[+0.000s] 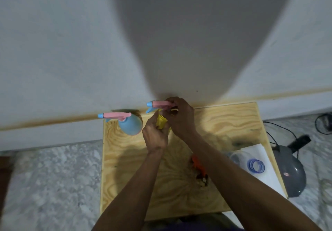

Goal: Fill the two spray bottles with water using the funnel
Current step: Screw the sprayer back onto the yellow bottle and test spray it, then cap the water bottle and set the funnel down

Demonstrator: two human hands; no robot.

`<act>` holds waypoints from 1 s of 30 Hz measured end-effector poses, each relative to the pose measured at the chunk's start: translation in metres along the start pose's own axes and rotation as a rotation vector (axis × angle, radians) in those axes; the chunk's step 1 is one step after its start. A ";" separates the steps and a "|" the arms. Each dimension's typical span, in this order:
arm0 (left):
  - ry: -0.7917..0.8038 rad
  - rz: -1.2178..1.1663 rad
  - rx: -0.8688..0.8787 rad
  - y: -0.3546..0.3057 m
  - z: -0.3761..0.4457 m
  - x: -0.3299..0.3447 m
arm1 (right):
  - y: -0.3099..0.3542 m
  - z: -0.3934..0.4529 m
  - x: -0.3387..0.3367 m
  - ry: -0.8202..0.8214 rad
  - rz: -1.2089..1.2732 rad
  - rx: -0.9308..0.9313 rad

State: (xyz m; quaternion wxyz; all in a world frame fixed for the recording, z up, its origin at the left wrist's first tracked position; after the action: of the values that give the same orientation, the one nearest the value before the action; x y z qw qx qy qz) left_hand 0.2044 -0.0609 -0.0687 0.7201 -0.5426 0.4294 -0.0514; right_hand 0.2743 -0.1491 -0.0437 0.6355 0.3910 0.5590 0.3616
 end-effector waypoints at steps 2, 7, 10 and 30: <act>0.012 0.013 -0.018 0.002 0.000 0.000 | -0.001 -0.004 -0.003 0.013 -0.004 0.007; 0.081 0.029 -0.055 0.008 0.001 0.000 | -0.001 -0.011 -0.008 0.037 0.027 0.053; 0.155 0.043 -0.080 0.013 0.005 0.001 | -0.003 -0.011 -0.017 0.039 -0.013 0.068; 0.331 -0.055 -0.001 0.034 -0.138 -0.057 | -0.075 -0.192 -0.177 -0.246 -0.181 0.318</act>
State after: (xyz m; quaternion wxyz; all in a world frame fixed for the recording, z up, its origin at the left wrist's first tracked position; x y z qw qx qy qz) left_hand 0.0624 -0.1180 -0.0705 0.6374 -0.5388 0.5273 -0.1596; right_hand 0.0653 -0.3223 -0.0484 0.6590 0.4757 0.5601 0.1601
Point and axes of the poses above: each hand's wrist, its own z-axis towards the middle knuckle, its own x-axis out of the palm, y = z × x, the point moved 3 cm from there along z, towards the middle knuckle, and after that the axes turned 13 degrees about -y, right-handed, at the moved point
